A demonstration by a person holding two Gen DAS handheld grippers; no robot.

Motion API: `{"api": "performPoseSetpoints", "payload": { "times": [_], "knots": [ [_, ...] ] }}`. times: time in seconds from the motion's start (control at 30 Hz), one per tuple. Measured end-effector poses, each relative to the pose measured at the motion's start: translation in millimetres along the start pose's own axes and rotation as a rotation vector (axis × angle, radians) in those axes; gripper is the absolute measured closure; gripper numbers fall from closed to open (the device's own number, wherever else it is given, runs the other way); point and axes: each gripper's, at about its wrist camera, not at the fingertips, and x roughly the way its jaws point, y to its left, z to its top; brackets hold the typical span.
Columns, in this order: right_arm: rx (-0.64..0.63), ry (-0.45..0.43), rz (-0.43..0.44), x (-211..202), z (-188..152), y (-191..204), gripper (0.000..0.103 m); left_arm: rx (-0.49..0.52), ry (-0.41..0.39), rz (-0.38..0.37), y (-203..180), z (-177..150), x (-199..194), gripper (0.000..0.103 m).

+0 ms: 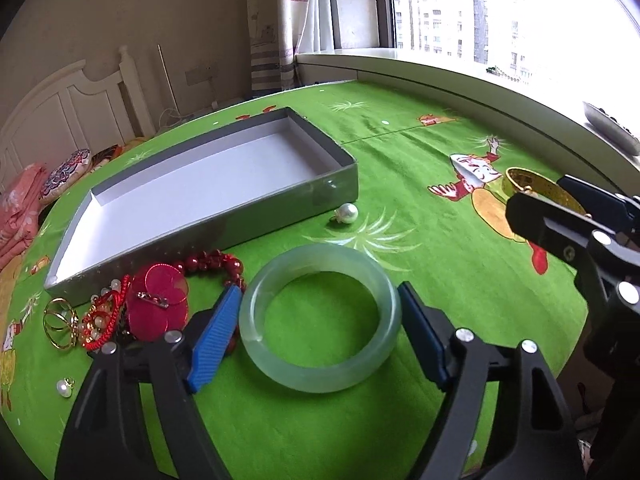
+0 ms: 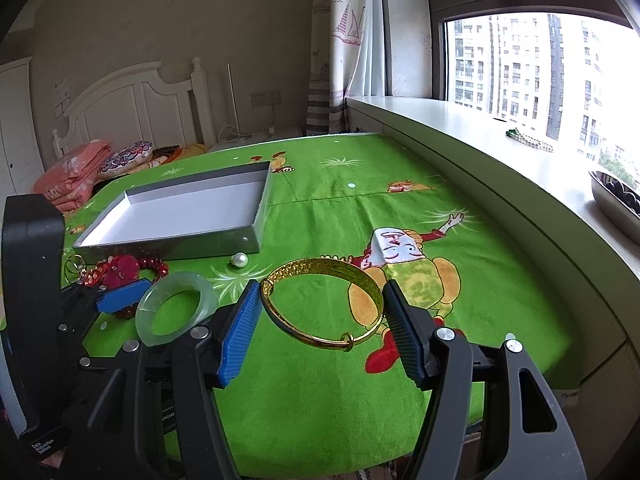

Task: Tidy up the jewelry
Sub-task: 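Lower the left tool onto the jade bangle and close on it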

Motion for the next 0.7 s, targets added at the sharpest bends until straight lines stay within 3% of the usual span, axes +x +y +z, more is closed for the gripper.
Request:
{"api": "performPoseSetpoints", "payload": {
  "times": [0.13, 0.37, 0.7],
  "knots": [
    [-0.023, 0.000, 0.010, -1, -2, 12, 0.043, -0.022, -0.044, -0.018, 9, -8, -15, 0.027],
    [-0.046, -0.068, 0.006, -14, -5, 30, 0.043, -0.071, -0.145, 0.058, 30, -13, -47, 0.027],
    [-0.054, -0.090, -0.021, -23, -4, 32, 0.043, -0.200, -0.175, 0.129, 72, -22, -71, 0.027]
  ]
}}
